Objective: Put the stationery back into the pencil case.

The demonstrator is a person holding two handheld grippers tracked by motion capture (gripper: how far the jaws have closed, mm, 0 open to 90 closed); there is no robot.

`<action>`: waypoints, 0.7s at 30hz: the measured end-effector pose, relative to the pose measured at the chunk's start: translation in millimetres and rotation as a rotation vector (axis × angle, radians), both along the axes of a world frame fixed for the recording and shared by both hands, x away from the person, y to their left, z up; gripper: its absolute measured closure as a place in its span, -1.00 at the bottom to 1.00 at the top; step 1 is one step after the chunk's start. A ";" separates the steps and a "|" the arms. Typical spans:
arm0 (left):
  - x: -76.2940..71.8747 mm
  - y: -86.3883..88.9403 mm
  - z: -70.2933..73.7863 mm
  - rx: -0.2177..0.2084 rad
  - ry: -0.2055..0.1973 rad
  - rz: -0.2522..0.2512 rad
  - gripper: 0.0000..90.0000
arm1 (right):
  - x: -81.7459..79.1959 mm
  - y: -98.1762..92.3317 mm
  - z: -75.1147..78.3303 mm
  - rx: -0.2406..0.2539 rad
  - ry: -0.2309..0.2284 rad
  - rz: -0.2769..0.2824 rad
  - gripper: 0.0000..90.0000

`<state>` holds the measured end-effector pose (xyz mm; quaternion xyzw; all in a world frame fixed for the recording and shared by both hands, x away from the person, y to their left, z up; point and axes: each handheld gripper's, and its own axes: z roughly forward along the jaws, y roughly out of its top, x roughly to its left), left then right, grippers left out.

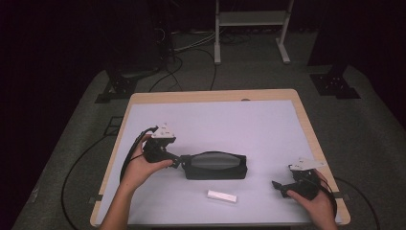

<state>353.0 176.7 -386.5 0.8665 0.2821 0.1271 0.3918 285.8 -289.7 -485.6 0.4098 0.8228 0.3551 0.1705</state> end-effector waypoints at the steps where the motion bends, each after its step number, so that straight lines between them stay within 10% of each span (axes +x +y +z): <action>1: -1.8 3.5 -0.3 -0.002 -0.001 0.007 -0.78 | 0.0 0.0 0.0 -0.001 0.000 0.000 -0.88; 21: -39.3 39.5 -33.4 -0.003 0.014 0.129 -0.78 | 0.4 0.5 0.4 -0.006 0.003 0.000 -0.88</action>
